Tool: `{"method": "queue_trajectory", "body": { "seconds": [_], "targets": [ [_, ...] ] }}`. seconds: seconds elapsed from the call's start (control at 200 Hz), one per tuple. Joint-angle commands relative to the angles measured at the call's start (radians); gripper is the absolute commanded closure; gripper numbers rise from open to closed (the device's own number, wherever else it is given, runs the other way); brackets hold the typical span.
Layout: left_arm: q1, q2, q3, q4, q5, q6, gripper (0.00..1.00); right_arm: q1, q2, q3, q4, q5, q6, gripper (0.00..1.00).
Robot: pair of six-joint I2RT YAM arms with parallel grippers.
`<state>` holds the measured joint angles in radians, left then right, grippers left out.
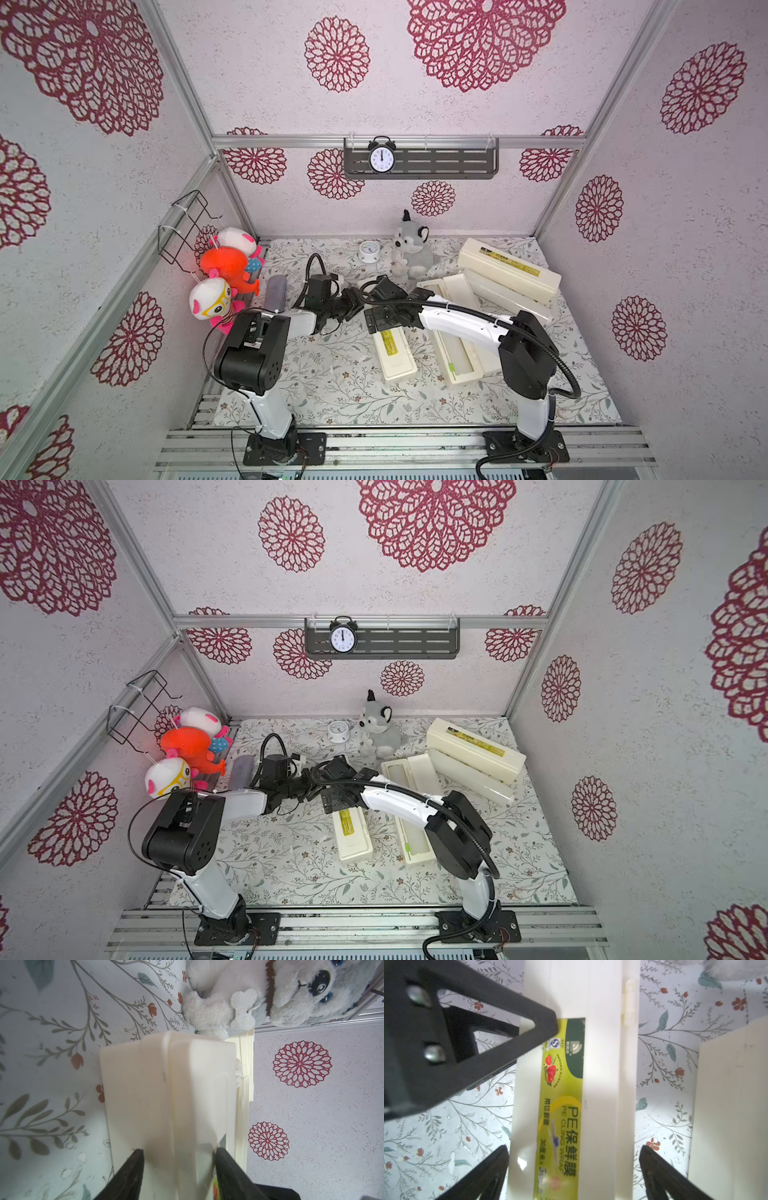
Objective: Put plastic wrap rolls into dispensers
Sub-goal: Close the lid on the plastic wrap cutting box.
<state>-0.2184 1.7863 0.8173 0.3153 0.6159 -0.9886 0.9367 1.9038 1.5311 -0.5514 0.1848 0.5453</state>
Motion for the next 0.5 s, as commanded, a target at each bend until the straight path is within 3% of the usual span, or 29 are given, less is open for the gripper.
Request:
{"method": "queue_trajectory", "body": {
  "seconds": [0.0, 0.25, 0.495],
  "targets": [
    [-0.01, 0.041, -0.041, -0.078, -0.042, 0.005, 0.42, -0.007, -0.07, -0.034, -0.032, -0.01, -0.018, 0.01],
    [-0.015, 0.039, -0.051, -0.078, -0.027, 0.016, 0.42, -0.032, -0.171, -0.228, 0.078, -0.116, 0.025, 0.01],
    [-0.044, 0.011, -0.039, -0.178, -0.027, 0.063, 0.41, -0.069, -0.237, -0.454, 0.285, -0.317, 0.107, 0.06]
  ]
}}
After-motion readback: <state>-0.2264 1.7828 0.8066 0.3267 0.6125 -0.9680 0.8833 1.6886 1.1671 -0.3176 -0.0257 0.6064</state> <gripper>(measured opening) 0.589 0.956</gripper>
